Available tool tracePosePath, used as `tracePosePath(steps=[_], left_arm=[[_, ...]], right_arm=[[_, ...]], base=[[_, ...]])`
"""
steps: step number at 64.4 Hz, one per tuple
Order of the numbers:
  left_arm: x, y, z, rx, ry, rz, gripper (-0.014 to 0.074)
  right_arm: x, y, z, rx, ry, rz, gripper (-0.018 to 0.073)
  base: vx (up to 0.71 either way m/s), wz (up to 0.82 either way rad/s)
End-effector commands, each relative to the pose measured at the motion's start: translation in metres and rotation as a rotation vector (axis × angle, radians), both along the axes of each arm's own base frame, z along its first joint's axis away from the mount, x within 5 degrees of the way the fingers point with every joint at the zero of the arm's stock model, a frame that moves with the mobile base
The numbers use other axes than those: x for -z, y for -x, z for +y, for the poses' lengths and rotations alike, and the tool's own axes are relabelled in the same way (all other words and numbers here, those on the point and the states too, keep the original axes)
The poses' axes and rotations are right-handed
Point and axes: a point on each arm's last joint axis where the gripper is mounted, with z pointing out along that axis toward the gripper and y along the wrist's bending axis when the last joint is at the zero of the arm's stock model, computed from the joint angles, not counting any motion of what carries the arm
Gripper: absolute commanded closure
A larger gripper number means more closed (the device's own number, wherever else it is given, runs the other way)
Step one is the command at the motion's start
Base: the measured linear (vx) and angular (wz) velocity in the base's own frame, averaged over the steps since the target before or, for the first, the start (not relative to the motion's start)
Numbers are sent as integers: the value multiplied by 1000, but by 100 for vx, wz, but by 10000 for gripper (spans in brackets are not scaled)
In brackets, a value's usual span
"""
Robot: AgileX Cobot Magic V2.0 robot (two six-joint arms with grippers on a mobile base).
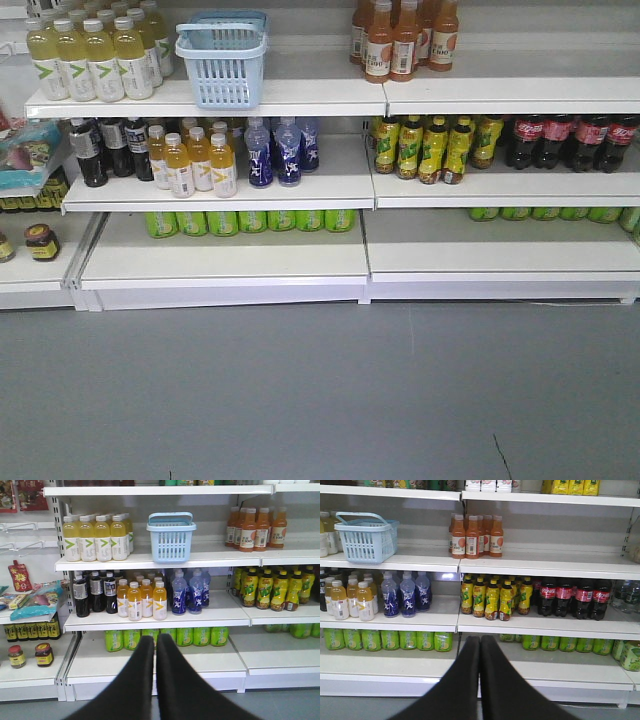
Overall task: Place coke in basket with both arms
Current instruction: 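Drive the base toward the shelf holding the light-blue basket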
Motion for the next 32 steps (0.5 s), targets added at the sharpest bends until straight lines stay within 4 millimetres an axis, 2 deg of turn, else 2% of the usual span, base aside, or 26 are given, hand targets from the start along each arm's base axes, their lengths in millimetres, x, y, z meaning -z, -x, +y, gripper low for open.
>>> tracePosePath(steps=[1,32], left_arm=[[-20,3,0,0,11,-131,602],[-20,3,0,0,11,-131,602]], right_arm=[[-5,1,0,-2,11,-77,569],[-5,1,0,-2,11,-77,569]], base=[[8,-11],[8,-6]])
